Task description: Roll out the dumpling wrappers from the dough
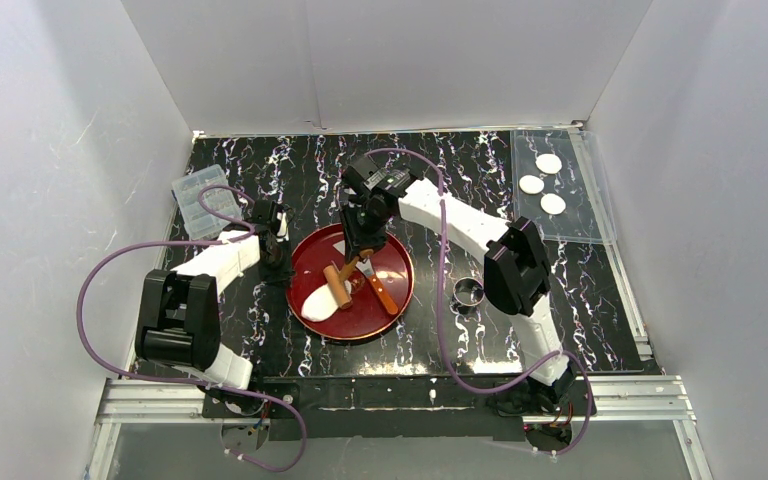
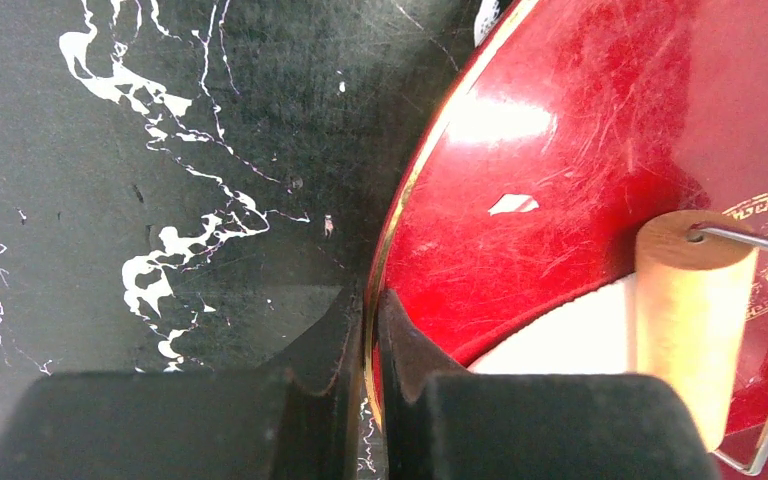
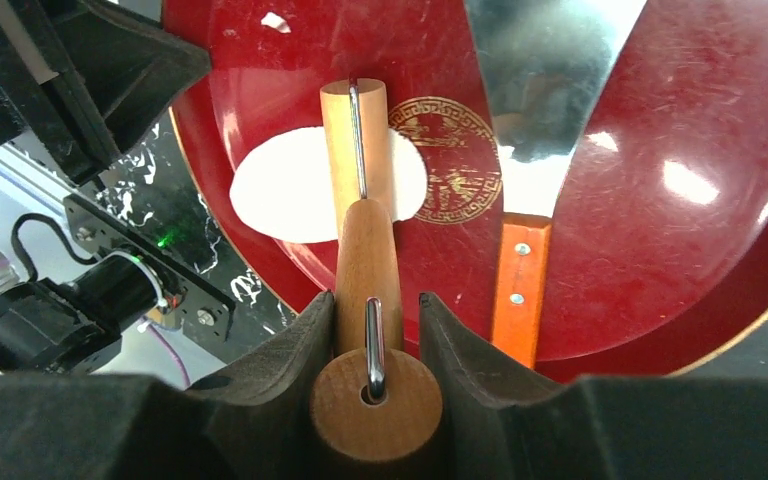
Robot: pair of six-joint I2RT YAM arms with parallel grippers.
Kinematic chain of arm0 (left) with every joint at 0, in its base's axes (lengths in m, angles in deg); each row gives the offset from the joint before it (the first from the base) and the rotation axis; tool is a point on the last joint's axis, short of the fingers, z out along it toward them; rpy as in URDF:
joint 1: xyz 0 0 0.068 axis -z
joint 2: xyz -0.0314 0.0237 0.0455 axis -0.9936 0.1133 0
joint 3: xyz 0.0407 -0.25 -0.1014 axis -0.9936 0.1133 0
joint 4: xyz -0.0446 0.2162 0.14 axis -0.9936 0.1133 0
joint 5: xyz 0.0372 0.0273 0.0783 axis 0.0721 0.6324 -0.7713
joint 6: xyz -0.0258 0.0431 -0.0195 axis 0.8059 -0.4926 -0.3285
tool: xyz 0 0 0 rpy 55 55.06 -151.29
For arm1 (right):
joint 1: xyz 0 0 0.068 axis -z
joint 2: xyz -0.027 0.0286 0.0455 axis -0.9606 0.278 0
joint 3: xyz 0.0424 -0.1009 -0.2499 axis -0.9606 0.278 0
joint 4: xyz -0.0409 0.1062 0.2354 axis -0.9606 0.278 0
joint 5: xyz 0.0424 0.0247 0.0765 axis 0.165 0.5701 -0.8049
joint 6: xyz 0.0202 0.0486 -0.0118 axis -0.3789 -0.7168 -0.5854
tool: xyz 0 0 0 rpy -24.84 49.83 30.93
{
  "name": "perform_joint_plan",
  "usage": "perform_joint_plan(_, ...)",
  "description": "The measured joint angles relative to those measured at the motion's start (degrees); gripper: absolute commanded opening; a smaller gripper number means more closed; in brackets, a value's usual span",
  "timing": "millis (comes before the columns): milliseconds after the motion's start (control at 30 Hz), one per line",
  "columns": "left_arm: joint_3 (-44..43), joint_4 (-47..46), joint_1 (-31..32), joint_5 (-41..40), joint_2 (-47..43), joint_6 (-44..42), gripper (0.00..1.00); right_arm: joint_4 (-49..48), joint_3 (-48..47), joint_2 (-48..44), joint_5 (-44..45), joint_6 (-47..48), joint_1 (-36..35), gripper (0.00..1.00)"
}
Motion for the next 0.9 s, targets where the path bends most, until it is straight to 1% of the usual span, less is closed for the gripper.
perform_joint_plan(300, 0.1, -0.3, 0.0, -0.2, 0.5, 0.0, 0.00, 1.5, 1.1, -1.6, 2.3, 1.9, 2.3, 0.01)
perform_joint_plan(533, 0.1, -0.4, 0.0, -0.2, 0.5, -0.1, 0.00, 3.7, -1.4, -1.6, 3.5, 3.9, 3.4, 0.01)
perform_joint_plan(733, 0.1, -0.4, 0.0, -0.1, 0.7, 0.0, 0.00, 1.5, -2.4, -3.4, 2.8, 1.7, 3.3, 0.01)
perform_joint_plan(900, 0.1, -0.4, 0.0, 0.2, 0.9, 0.0, 0.00, -1.7, -2.3, -5.4, -0.2, -0.9, 1.3, 0.01)
